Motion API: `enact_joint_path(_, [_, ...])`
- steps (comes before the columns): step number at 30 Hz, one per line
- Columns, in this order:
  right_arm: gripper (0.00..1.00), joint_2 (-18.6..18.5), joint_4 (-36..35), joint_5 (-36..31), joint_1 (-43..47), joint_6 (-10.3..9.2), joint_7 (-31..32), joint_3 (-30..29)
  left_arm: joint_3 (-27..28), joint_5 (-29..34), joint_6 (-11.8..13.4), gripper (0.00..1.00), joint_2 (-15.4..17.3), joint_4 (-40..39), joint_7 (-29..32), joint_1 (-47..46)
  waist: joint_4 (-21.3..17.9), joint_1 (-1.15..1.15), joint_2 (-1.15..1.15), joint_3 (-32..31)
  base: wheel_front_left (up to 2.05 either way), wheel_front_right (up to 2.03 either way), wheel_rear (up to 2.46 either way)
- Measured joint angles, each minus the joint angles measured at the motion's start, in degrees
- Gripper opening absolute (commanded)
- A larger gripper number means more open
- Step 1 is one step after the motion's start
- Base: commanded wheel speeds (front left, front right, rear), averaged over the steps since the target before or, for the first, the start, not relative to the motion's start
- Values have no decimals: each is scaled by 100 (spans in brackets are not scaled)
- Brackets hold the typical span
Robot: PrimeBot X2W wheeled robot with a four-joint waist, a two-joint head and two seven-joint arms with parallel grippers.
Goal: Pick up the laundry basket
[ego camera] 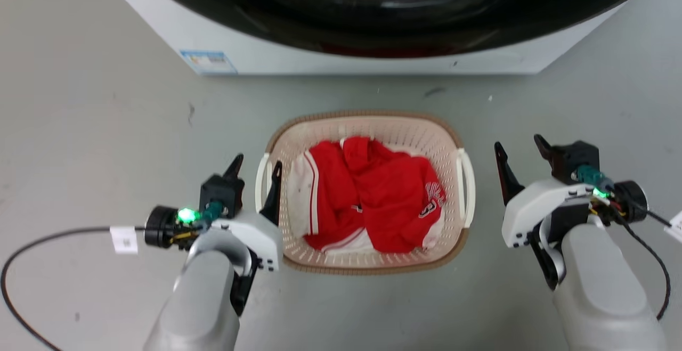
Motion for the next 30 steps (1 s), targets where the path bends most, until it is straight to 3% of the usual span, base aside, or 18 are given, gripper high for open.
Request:
enact_joint_path(11, [100, 3, 1407, -87, -1123, 0, -57, -190, -73, 0, -177, 100, 92, 1493, 0, -1386, 155, 0, 0, 1174, 0, 0, 0])
enact_joint_path(23, [100, 1, 2285, -223, -1656, 0, -14, -190, -344, -12, -292, 100, 43, 2585, 0, -2215, 244, -1, 0, 1752, 0, 0, 0])
enact_joint_path(30, [100, 1, 2628, -363, -1965, 0, 343, -222, -465, -104, -342, 100, 51, 3166, 40, -2587, 287, -1, 0, 1957, 0, 0, 0])
